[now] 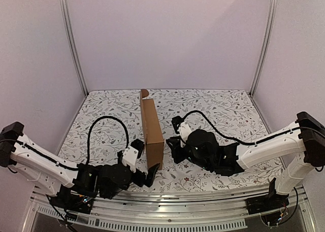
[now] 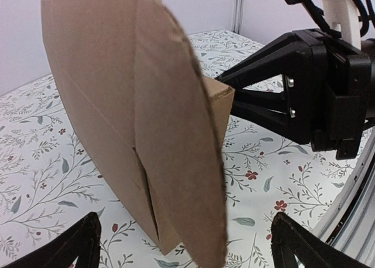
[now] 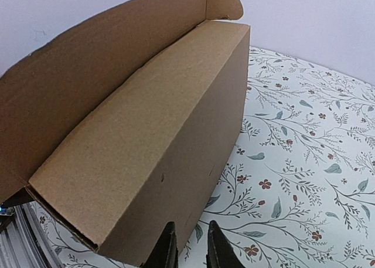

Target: Fold the paper box

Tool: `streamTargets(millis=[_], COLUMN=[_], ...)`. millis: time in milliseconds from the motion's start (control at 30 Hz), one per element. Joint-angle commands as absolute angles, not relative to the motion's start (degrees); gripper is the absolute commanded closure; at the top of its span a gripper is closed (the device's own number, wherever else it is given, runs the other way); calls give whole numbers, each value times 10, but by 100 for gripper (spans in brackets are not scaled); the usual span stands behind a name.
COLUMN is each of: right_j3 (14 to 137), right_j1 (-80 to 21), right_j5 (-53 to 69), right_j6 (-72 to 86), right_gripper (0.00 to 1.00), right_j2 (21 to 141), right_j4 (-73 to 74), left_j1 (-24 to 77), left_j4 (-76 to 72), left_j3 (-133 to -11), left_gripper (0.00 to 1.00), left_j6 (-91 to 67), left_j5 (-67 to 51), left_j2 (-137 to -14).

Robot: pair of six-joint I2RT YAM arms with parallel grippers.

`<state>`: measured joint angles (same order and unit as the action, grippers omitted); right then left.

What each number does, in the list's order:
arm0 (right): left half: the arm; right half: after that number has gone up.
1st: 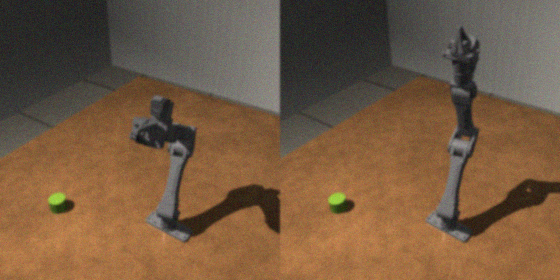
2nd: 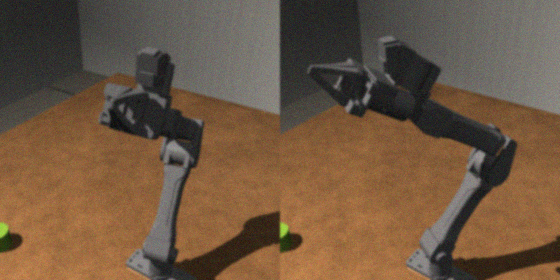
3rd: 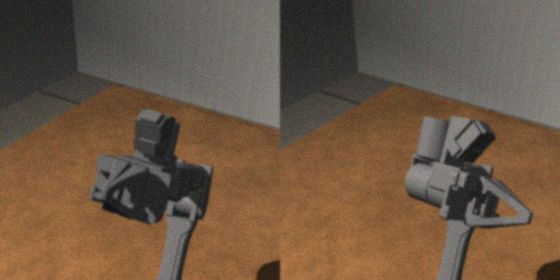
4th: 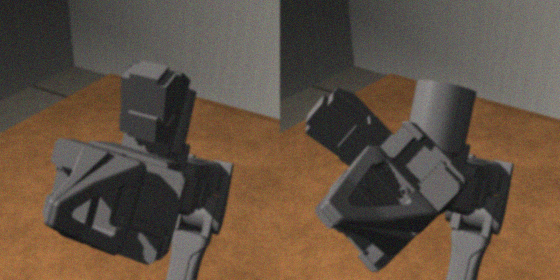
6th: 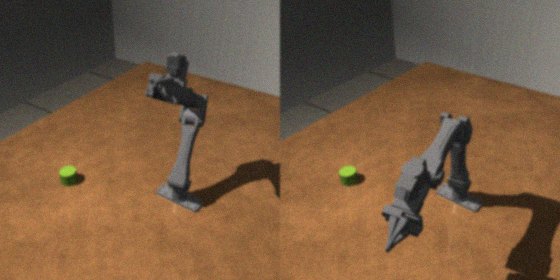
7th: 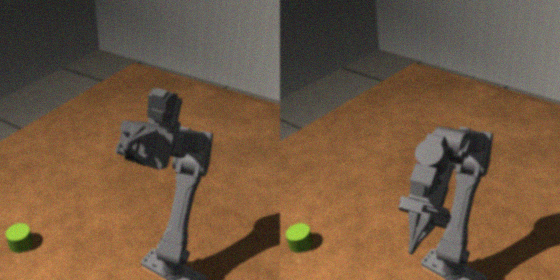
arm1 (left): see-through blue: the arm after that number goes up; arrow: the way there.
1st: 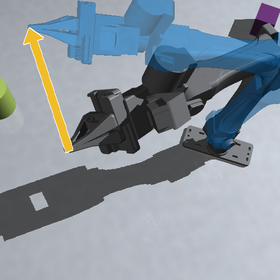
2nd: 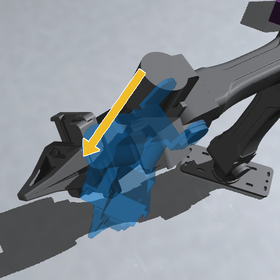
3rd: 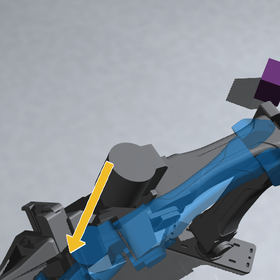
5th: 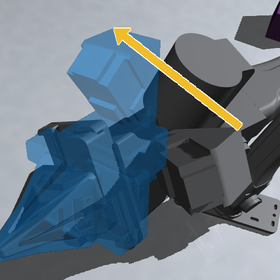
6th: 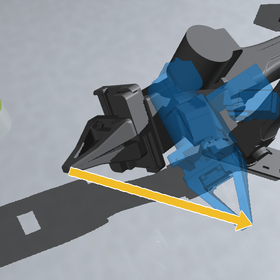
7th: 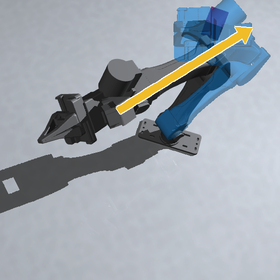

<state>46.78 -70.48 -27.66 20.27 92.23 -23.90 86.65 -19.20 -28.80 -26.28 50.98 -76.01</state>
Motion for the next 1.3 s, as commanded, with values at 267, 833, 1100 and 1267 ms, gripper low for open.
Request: streamTargets(millis=[267, 833, 1100, 1267], right_j3=[475, 484, 485, 486], right_j1=[-696, -696, -697, -697], right_j5=[-269, -212, -164, -145], right_j6=[197, 209, 213, 219], right_gripper=[83, 86, 88, 89], right_j2=[915, 937, 942, 952], right_j4=[-238, -254, -264, -273], left_j1=[868, 826, 825, 816], left_j4=[-318, -453, -451, -444], left_j3=[-299, -298, -309, -321], left_gripper=[1, 0, 1, 1], left_j6=[-255, -226, -224, -224], left_j5=[593, 548, 584, 602], left_j2=[-867, -935, -951, -964])
